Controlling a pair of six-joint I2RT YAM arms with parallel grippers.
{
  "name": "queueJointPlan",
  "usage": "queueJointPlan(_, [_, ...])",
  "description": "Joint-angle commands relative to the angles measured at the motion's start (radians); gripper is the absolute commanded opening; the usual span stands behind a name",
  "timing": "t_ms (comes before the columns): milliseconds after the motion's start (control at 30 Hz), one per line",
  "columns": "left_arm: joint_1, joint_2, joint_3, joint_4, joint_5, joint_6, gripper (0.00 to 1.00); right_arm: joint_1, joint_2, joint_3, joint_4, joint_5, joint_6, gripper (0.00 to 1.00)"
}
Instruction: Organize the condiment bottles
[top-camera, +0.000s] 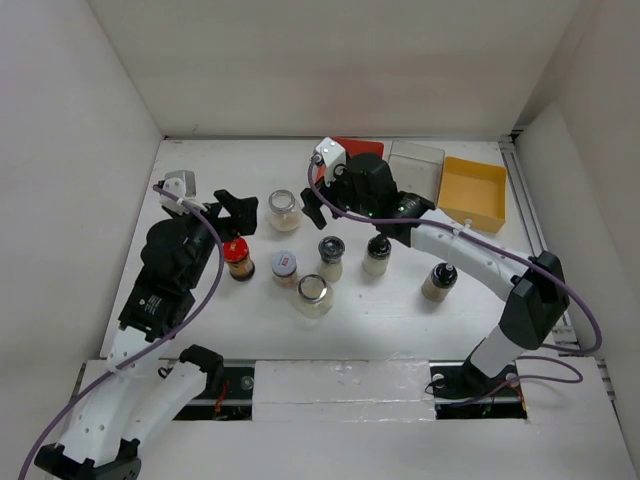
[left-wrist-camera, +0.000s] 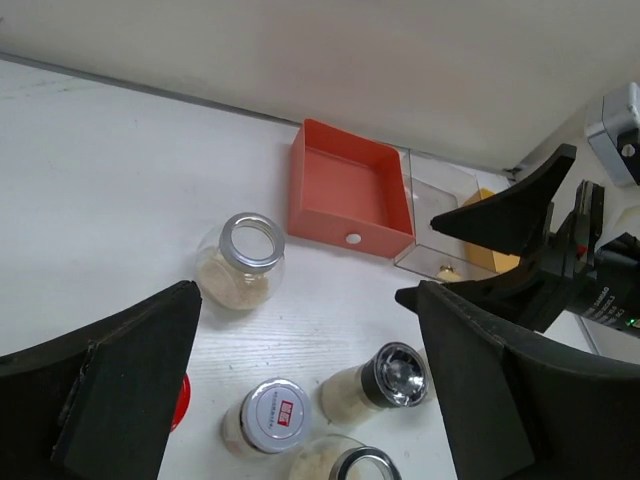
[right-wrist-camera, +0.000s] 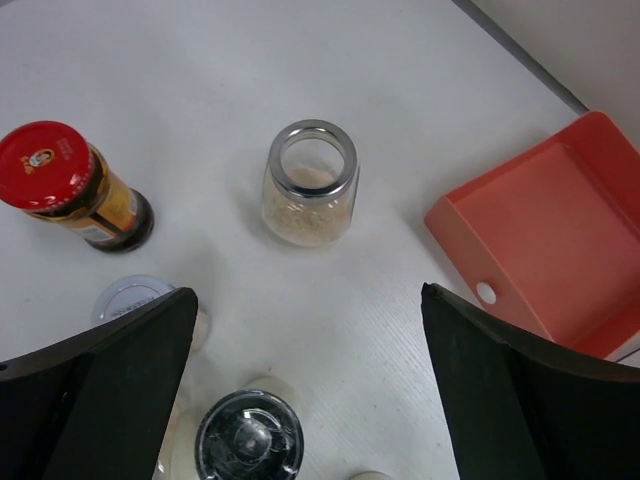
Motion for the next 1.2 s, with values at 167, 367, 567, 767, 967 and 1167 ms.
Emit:
queueJointPlan(167, [0.029,-0.035,-0.059,0.081,0.046,0.031,0.40,0.003,0.073,0.070,0.036,0.032,-0.039,0.00])
queueJointPlan(367, [0.029,-0.065,-0.059,0.081,0.018,0.040,0.35,0.003,0.198,0.156,0.025,0.014,-0.021,0.60])
queueJointPlan(567, [0.029,-0.083,-0.069,0.072,-0.008,0.031,0.76,0.003,0.335,0.320,-0.056,0.023,-0.021,1.00])
queueJointPlan(767, [0.029,-0.072,-0.080,0.081,-0.006,0.031,0.77,0.003,0.484,0.439,-0.114,-0.036,-0.021,1.00])
queueJointPlan(967, [0.029,-0.061,-0.080,0.081,0.017,0.031,0.77,0.003,0.594,0.561,-0.147,-0.112,-0.021,1.00])
queueJointPlan(1167, [0.029,-0.061,-0.071,0.081,0.028,0.031,0.77,0.003,0.639,0.595,-0.136,-0.107,-0.021,1.00])
